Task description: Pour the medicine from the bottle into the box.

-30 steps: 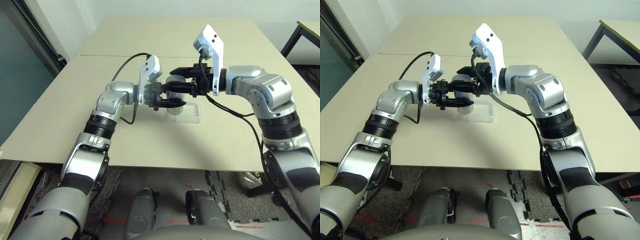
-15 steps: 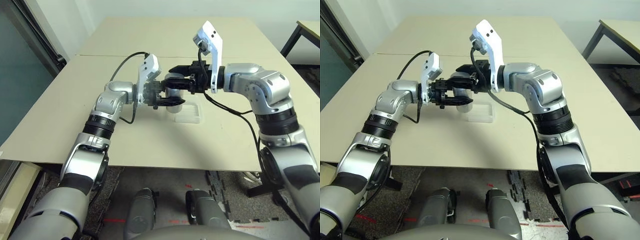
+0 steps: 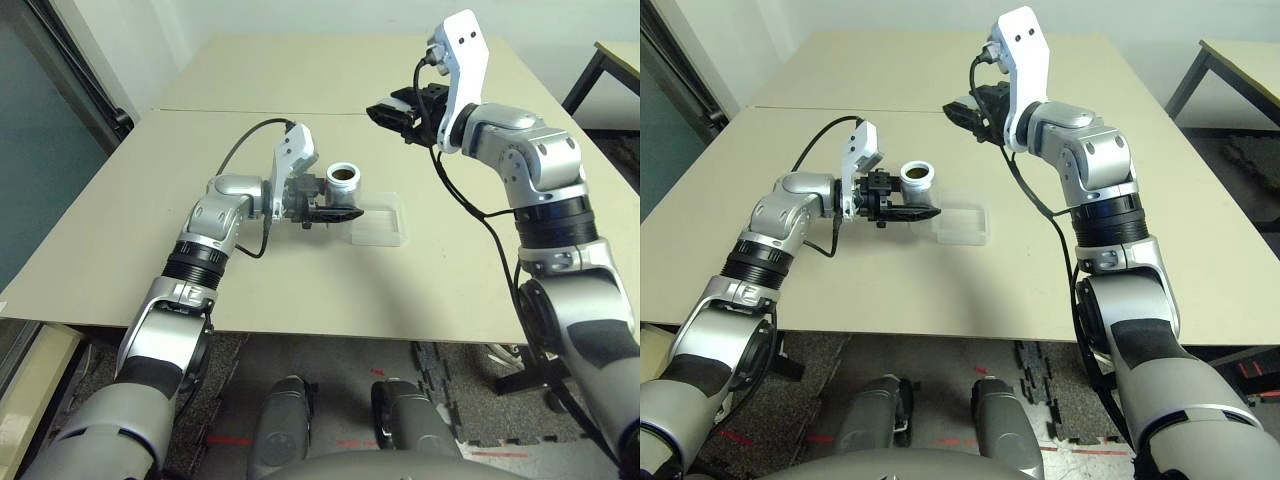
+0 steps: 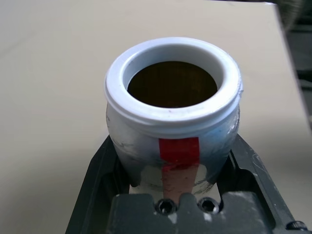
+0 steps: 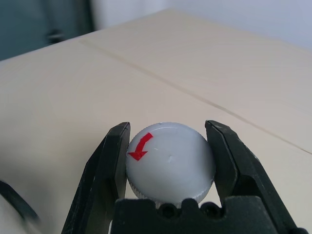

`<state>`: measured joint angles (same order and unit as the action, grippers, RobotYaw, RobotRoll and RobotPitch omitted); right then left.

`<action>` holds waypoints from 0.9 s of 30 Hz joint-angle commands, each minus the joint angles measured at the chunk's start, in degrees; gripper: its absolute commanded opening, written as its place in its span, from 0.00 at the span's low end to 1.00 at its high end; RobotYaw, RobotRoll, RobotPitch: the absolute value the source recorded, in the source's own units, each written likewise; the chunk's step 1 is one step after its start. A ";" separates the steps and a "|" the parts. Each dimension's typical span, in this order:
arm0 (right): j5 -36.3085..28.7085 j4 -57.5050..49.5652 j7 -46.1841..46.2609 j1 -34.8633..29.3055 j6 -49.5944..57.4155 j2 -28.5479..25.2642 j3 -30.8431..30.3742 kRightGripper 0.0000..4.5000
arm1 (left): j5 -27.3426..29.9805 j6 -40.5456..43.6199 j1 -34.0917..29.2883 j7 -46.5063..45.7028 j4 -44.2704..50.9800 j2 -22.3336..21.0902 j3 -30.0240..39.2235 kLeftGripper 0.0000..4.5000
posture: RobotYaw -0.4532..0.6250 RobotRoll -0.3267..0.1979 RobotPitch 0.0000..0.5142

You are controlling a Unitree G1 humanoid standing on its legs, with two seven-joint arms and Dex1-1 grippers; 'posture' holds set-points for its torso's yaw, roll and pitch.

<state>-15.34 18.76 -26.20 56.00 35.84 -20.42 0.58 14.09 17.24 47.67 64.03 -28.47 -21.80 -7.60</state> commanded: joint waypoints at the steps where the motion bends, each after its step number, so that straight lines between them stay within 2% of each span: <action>1: 1.45 2.57 2.29 -3.72 -4.07 0.97 1.64 0.58 | -1.32 -3.13 2.91 -6.54 -4.48 0.10 3.63 0.56 | 0.48 0.62 0.15; 8: 2.49 4.72 9.78 -10.37 -10.05 3.69 5.68 0.58 | -0.95 -10.53 6.94 -19.50 -17.02 1.97 11.08 0.56 | 0.48 0.62 0.16; 20: 5.42 15.70 15.83 -14.43 -22.93 5.17 8.43 0.58 | -4.28 -25.38 11.00 -36.63 -34.87 3.55 15.41 0.56 | 0.48 0.62 0.17; 27: 6.04 21.76 17.23 -15.26 -29.29 5.21 9.00 0.58 | -5.29 -28.83 10.92 -40.02 -39.02 3.59 16.54 0.56 | 0.48 0.62 0.16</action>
<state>-9.93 38.80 -9.28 41.30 8.47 -15.27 8.80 9.69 -10.22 58.00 24.54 -66.40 -18.44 8.51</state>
